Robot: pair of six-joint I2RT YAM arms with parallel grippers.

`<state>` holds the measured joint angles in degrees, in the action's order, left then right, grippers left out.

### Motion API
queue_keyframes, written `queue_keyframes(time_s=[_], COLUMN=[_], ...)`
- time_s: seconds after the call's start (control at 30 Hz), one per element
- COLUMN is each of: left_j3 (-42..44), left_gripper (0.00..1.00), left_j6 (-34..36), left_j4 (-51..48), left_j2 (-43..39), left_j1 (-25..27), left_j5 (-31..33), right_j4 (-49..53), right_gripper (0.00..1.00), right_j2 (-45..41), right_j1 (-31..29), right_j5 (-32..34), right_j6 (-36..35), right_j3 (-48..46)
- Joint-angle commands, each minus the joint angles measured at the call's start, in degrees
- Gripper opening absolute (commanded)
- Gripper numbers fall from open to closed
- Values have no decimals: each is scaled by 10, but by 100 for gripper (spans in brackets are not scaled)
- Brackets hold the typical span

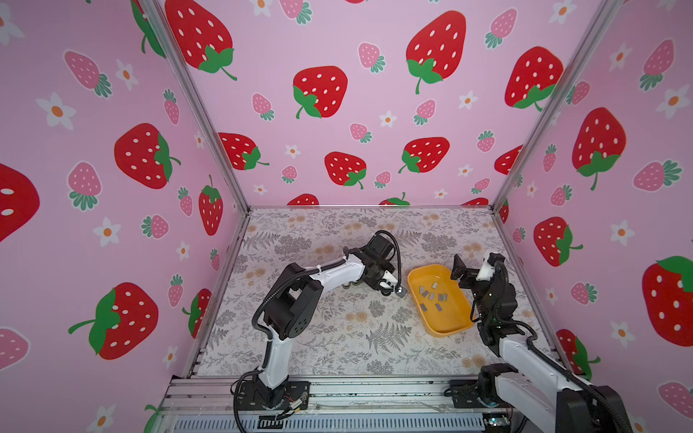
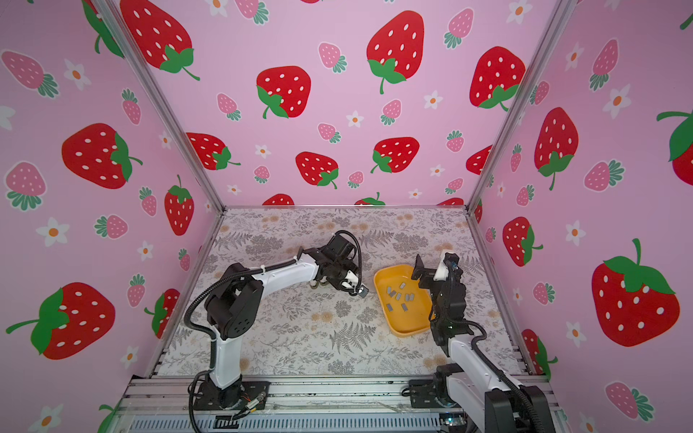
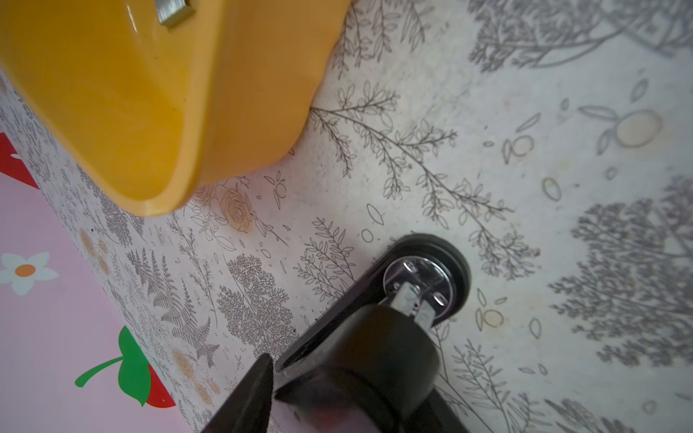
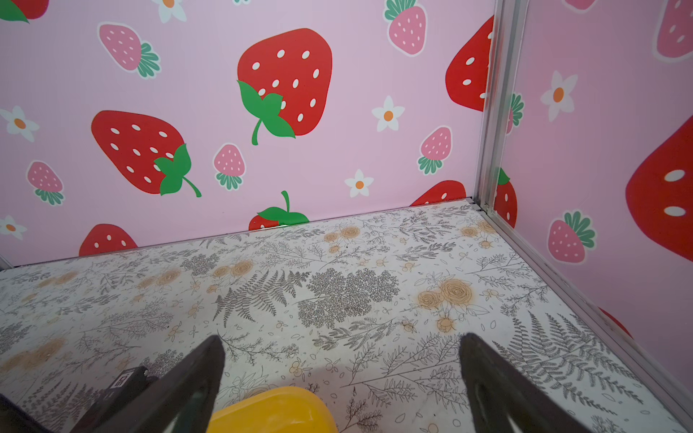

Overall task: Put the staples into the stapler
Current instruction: 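Lower the left gripper and close it on the black stapler's end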

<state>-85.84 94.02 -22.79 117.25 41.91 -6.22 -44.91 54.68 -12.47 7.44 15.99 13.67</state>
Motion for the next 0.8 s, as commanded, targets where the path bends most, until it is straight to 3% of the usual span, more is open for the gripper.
queue_keyframes(time_s=[0.0, 0.3, 0.5, 0.6, 0.7, 0.77], left_j3=[-46, -139, -185, -199, -214, -222], left_gripper=[53, 42, 20, 21, 31, 31], left_j6=[35, 53, 52, 47, 44, 43], left_j4=[-51, -138, -200, -219, -238, -245], left_j2=[21, 86, 118, 125, 130, 134], left_j1=[9, 30, 33, 33, 34, 34], left_j5=[-1, 32, 65, 63, 44, 39], right_j4=[-15, -13, -11, -10, -8, -6], right_gripper=[99, 99, 99, 99, 99, 99], right_j2=[-2, 6, 10, 9, 11, 12], right_j1=[3, 3, 3, 3, 3, 3], right_j5=[2, 9, 14, 19, 25, 26], right_j6=[-2, -1, 1, 2, 2, 3], right_j3=[13, 15, 18, 17, 18, 19])
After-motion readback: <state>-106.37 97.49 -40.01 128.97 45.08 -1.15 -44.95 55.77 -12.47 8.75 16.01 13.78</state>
